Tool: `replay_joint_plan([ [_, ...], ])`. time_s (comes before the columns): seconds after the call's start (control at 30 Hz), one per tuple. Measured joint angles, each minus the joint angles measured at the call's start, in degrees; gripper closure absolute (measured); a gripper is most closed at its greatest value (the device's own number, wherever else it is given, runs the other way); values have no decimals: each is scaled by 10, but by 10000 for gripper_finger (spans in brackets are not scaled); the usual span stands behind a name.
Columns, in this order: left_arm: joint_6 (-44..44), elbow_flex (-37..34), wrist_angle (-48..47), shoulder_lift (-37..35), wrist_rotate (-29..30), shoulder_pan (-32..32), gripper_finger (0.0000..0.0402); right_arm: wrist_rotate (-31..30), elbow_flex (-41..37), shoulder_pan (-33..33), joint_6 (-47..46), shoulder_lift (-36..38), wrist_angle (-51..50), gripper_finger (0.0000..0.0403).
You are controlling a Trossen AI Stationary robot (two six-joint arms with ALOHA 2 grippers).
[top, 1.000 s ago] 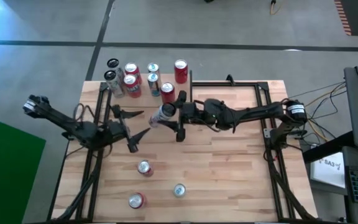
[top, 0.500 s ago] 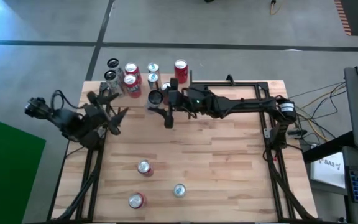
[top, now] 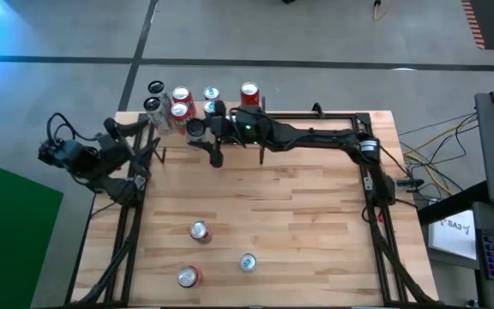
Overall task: Place canned beverage on shelf
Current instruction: Put the white pink soda can on the shelf aligned with the other white pink soda cans
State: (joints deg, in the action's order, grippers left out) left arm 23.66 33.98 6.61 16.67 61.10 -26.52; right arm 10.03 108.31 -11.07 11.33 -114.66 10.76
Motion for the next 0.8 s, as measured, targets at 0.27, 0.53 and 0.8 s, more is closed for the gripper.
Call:
replay_joint_plan([
  [0.27, 39, 7, 2, -33, 0, 0, 112, 41, 165, -16, 3, -102, -70, 169],
  [0.53, 44, 7, -8, -52, 0, 0, 112, 57, 267, -23, 2, -177, -106, 169],
  [0.8, 44, 7, -16, -54, 0, 0, 112, 50, 265, -25, 4, -189, -106, 169],
])
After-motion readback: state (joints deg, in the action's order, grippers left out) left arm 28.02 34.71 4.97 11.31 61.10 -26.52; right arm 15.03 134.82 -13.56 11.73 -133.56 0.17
